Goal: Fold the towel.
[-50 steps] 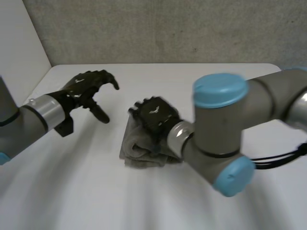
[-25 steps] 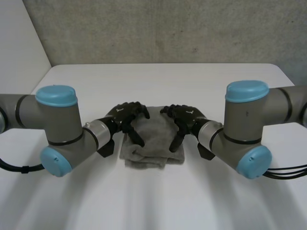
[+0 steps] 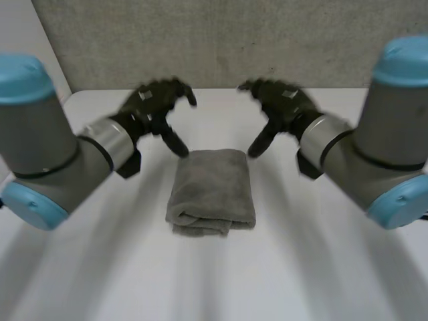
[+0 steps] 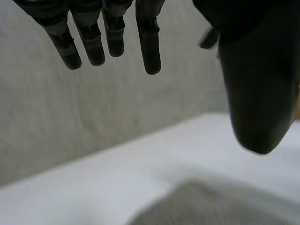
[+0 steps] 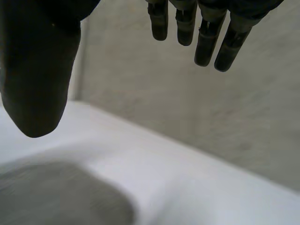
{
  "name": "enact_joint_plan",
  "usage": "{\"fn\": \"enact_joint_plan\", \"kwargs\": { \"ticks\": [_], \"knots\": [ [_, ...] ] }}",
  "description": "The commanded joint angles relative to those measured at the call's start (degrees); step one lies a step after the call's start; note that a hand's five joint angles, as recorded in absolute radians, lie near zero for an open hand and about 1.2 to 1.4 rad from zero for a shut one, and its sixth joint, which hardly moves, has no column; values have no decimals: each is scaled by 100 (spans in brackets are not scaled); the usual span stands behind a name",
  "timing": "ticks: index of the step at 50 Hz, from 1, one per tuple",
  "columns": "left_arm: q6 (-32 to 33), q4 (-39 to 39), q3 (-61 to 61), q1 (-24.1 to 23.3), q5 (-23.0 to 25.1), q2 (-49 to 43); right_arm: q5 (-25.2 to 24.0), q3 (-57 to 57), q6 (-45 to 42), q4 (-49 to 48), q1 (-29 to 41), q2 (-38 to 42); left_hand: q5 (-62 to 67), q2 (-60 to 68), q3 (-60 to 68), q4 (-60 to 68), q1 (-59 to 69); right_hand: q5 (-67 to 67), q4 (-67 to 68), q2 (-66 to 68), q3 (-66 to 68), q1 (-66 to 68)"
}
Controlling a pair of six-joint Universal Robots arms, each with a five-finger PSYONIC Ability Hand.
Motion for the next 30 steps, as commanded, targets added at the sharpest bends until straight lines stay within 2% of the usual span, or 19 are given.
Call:
{"fn": "enact_joint_plan", "kwargs": {
  "ticks": [1, 3, 5, 14, 30],
  "knots": [
    [-412, -38, 153, 333, -707, 661, 1379, -82, -341, -32, -364, -667, -218, -320, -339, -382, -540, -295, -382, -325, -342, -306],
    [-368, -169, 197, 604, -1145, 740, 1711, -135, -761, 3, -530, -729, -218, -320, -339, -382, -540, -295, -382, -325, -342, -306],
    [-324, -274, 258, 631, -1208, 740, 1747, -153, -945, 21, -557, -738, -218, -320, -339, -382, -540, -295, -382, -325, -342, -306],
    [-113, -934, 443, 658, -1226, 583, 1783, -126, -1141, 135, -601, -703, -234, -337, -356, -399, -557, -295, -382, -325, -342, -306],
    [-87, -978, 417, 684, -1208, 591, 1748, -162, -1132, 144, -583, -711, -134, -237, -255, -298, -457, -295, -382, -325, -342, -306]
  ]
}}
